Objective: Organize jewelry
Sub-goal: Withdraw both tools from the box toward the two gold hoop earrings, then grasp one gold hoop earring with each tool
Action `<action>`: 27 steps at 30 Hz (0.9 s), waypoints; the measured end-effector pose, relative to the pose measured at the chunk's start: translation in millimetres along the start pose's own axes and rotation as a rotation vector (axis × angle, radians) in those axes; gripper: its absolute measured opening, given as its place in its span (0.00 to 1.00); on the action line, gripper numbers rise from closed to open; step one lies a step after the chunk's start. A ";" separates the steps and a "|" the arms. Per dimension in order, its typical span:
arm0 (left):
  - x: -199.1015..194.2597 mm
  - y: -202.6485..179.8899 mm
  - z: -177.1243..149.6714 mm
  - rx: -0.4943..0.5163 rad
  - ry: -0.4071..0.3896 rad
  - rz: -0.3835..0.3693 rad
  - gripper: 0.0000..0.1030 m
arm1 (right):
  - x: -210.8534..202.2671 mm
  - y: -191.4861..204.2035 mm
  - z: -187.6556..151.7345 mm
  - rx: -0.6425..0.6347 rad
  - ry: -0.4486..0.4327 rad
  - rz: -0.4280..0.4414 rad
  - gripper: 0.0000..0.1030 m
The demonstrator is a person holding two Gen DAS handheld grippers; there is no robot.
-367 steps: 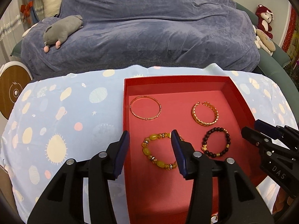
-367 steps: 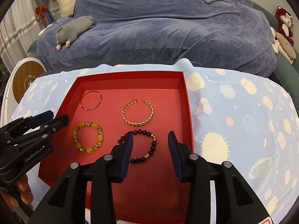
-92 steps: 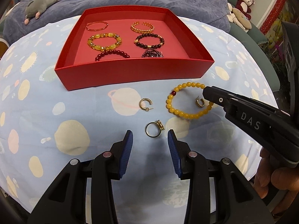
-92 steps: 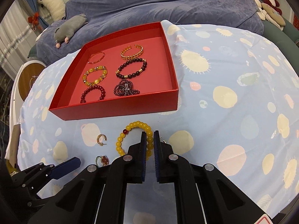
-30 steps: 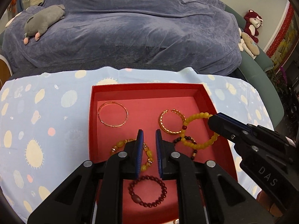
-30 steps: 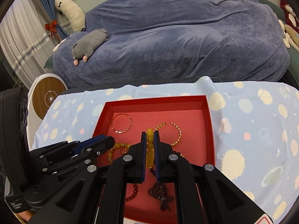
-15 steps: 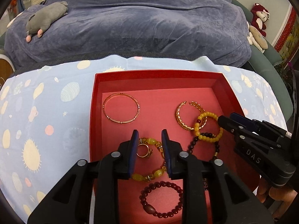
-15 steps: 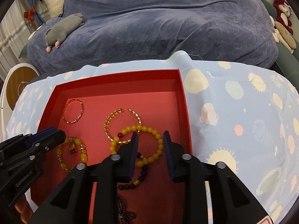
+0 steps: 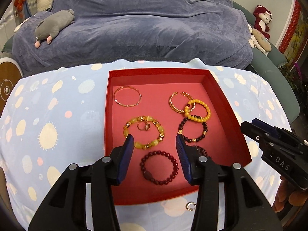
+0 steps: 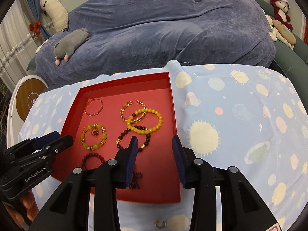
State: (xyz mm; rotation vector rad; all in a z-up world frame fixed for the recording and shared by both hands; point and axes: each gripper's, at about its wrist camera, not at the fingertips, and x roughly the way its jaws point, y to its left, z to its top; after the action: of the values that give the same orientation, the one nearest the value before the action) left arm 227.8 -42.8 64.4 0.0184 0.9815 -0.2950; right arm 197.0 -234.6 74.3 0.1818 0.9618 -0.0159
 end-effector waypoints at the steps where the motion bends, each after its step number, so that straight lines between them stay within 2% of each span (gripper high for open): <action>1: -5.5 -2.0 -6.7 0.003 0.000 -0.001 0.42 | -5.2 0.2 -6.9 -0.002 0.003 -0.001 0.35; 7: -26.6 -10.8 -47.3 0.014 0.015 0.003 0.42 | -25.1 2.5 -49.3 -0.024 0.030 -0.014 0.35; 14: -34.0 -14.8 -91.3 -0.001 0.055 0.006 0.42 | -25.0 2.5 -94.9 -0.023 0.084 -0.025 0.35; 19: -31.1 -15.7 -113.3 -0.002 0.085 0.025 0.42 | -15.3 1.3 -110.2 -0.015 0.109 -0.032 0.35; 27: -26.3 -14.4 -125.6 -0.029 0.112 0.016 0.42 | 4.6 0.0 -116.2 -0.010 0.140 -0.048 0.35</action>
State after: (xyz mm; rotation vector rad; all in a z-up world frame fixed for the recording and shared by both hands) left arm 108.0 -31.8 17.5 0.0162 1.0962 -0.2667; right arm 105.0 -215.6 5.7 0.1519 1.1060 -0.0427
